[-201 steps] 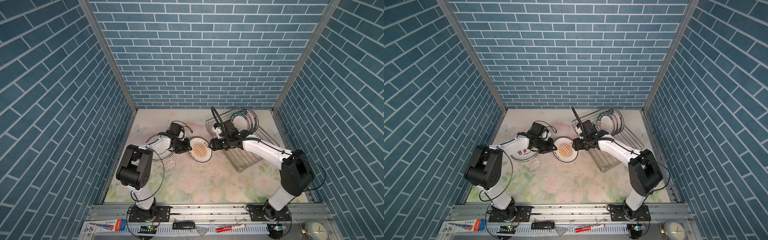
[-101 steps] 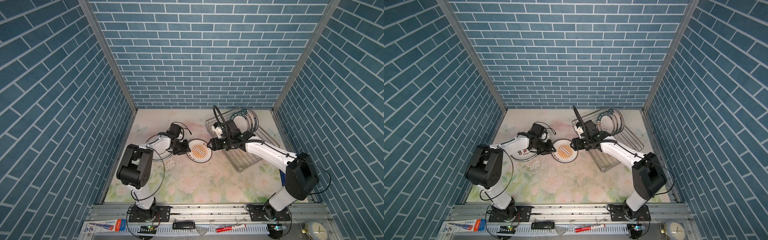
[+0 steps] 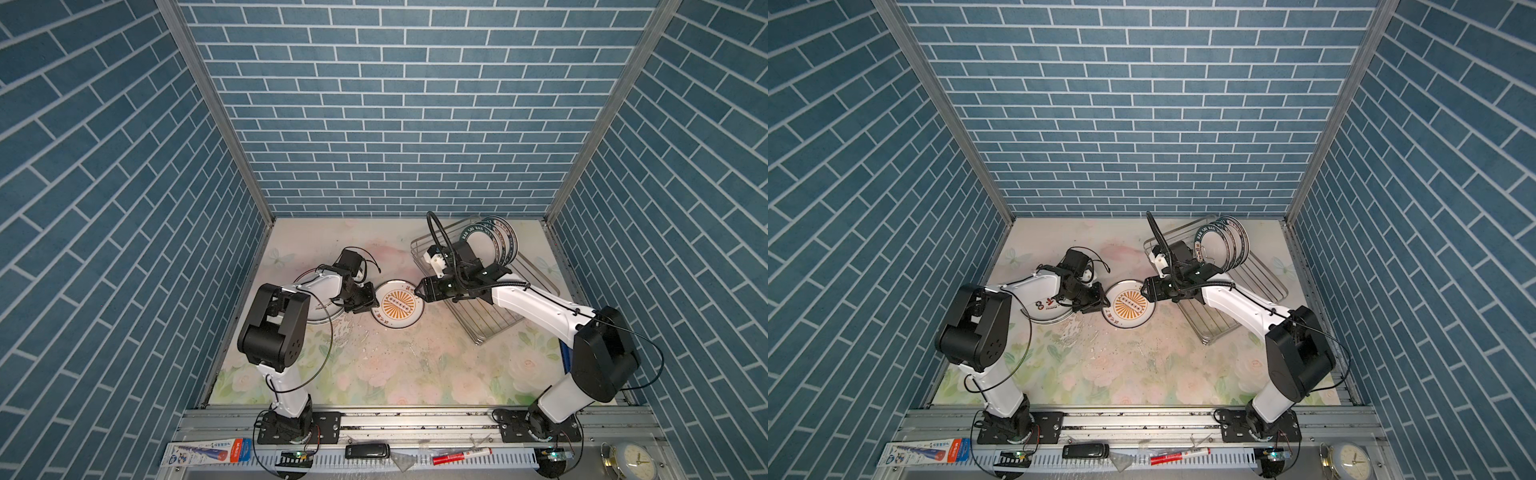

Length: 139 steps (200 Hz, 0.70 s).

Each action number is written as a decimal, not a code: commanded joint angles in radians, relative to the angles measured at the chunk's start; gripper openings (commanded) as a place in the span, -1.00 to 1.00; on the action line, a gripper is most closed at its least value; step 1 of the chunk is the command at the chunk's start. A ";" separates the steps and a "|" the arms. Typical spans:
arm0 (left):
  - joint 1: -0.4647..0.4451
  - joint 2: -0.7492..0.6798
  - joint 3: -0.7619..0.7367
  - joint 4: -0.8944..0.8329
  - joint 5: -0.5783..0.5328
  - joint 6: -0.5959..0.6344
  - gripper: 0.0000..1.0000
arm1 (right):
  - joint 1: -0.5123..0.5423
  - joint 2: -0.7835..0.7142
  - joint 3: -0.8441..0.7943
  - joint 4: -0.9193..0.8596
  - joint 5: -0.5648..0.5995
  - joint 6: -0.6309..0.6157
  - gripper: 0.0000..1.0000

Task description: Unload the plates from the dish rack

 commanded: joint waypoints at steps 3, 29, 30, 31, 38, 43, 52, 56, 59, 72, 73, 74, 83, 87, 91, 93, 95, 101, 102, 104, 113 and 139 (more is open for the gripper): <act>0.011 -0.002 -0.002 -0.021 -0.034 0.011 -0.20 | -0.007 -0.042 -0.029 0.010 -0.009 -0.030 0.29; 0.014 -0.007 -0.005 -0.019 -0.036 0.010 -0.13 | -0.012 -0.058 -0.036 0.014 -0.003 -0.031 0.30; 0.014 -0.008 -0.006 -0.019 -0.036 0.010 -0.13 | -0.012 -0.059 -0.036 0.015 -0.003 -0.031 0.30; 0.014 -0.010 -0.006 -0.018 -0.035 0.010 -0.13 | -0.012 -0.060 -0.035 0.015 -0.002 -0.031 0.30; 0.014 -0.018 -0.008 -0.018 -0.038 0.011 -0.11 | -0.012 -0.066 -0.038 0.016 -0.001 -0.033 0.30; 0.014 -0.027 -0.009 -0.017 -0.040 0.013 -0.11 | -0.013 -0.071 -0.039 0.016 0.001 -0.035 0.30; 0.014 -0.046 -0.014 -0.017 -0.043 0.017 -0.10 | -0.013 -0.083 -0.041 0.014 0.008 -0.037 0.31; 0.014 -0.057 -0.016 -0.017 -0.045 0.018 -0.09 | -0.014 -0.090 -0.041 0.014 0.016 -0.040 0.31; 0.013 -0.065 -0.018 -0.017 -0.046 0.018 -0.08 | -0.014 -0.095 -0.042 0.013 0.021 -0.042 0.31; 0.011 -0.106 -0.027 -0.008 -0.045 0.025 -0.05 | -0.016 -0.119 -0.043 0.007 0.045 -0.049 0.31; 0.011 -0.110 -0.027 -0.008 -0.045 0.025 -0.05 | -0.016 -0.120 -0.043 0.006 0.048 -0.049 0.31; 0.011 -0.113 -0.028 -0.007 -0.045 0.027 -0.05 | -0.017 -0.122 -0.043 0.005 0.051 -0.051 0.31; 0.007 -0.138 -0.033 -0.001 -0.042 0.033 -0.04 | -0.021 -0.144 -0.043 0.002 0.083 -0.055 0.31; 0.004 -0.154 -0.035 0.005 -0.038 0.037 -0.04 | -0.022 -0.152 -0.041 -0.004 0.101 -0.057 0.31; 0.002 -0.166 -0.038 0.010 -0.038 0.040 -0.02 | -0.024 -0.162 -0.040 -0.010 0.122 -0.059 0.31; 0.000 -0.173 -0.040 0.011 -0.039 0.042 -0.02 | -0.024 -0.166 -0.039 -0.013 0.134 -0.059 0.31; -0.003 -0.176 -0.040 0.011 -0.043 0.044 -0.01 | -0.025 -0.170 -0.037 -0.015 0.145 -0.061 0.31; -0.008 -0.196 -0.042 0.015 -0.046 0.052 0.00 | -0.029 -0.185 -0.036 -0.019 0.179 -0.062 0.30; -0.009 -0.199 -0.042 0.018 -0.045 0.053 0.00 | -0.030 -0.188 -0.036 -0.020 0.186 -0.062 0.30; -0.011 -0.204 -0.043 0.022 -0.041 0.055 0.01 | -0.031 -0.193 -0.036 -0.020 0.196 -0.063 0.30; -0.020 -0.228 -0.053 0.049 -0.027 0.061 0.07 | -0.036 -0.213 -0.036 -0.024 0.279 -0.066 0.30; -0.052 -0.288 -0.097 0.190 0.069 0.074 0.16 | -0.071 -0.236 -0.019 -0.050 0.479 -0.075 0.29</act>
